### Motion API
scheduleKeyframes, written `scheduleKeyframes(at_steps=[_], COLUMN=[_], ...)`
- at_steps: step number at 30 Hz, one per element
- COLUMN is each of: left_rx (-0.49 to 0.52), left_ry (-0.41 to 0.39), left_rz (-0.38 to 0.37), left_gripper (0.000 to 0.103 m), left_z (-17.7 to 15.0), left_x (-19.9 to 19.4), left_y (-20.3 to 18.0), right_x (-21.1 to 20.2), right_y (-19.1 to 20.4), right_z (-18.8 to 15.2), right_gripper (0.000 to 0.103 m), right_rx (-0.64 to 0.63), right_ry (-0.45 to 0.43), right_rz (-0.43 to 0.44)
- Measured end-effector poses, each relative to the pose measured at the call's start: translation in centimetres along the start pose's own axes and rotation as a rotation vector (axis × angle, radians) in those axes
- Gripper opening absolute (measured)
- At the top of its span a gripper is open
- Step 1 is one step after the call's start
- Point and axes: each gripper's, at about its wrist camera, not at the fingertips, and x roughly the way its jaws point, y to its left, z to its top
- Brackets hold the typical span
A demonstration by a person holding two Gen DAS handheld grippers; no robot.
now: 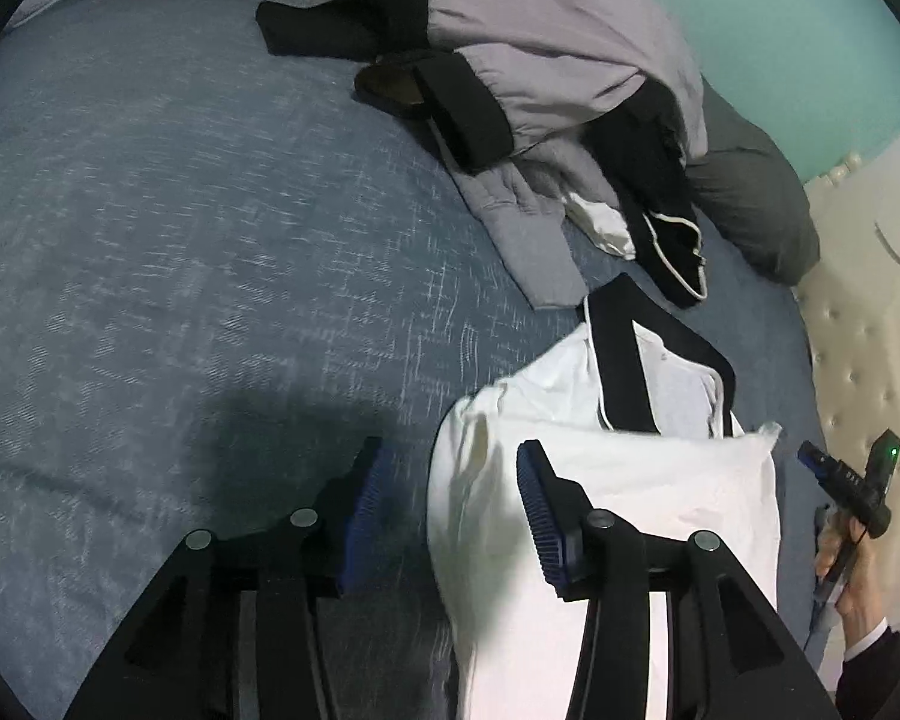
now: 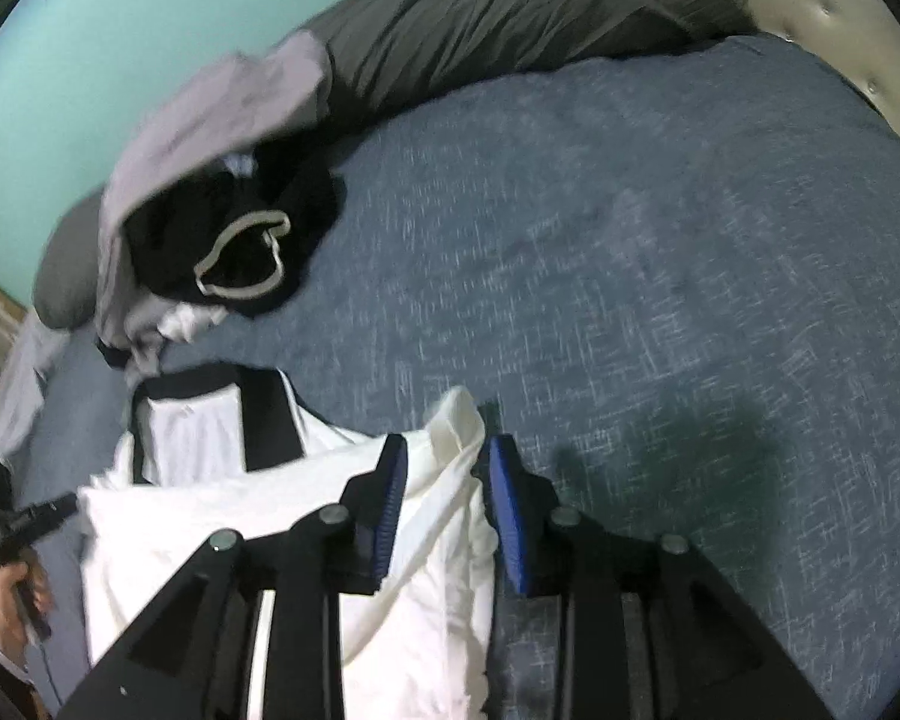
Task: Fold clothes
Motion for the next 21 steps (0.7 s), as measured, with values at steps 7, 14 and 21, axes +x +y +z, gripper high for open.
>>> scheduleKeyframes(at_steps=[7,14,21], left_rx=[0.022,-0.018,-0.023], left_ry=[0.043,0.071,0.101], left_rz=[-0.024,-0.067,-0.094], left_gripper=[0.048,0.048,0.048], left_z=[-5.7,-12.2,-17.4], left_x=[-4.0,-6.8,-7.4], left_y=[0.2,1.0,0.8], right_x=[-4.4,-8.1,-9.3], right_y=[-1.5,-2.8,-3.1], right_z=[-3.8,-11.9,-17.6], right_gripper=[0.029,0.030,0.037], right_rx=[0.027,0.053,0.098], right_ry=[0.048,0.102,0.130], right_rz=[0.060,0.113,0.146])
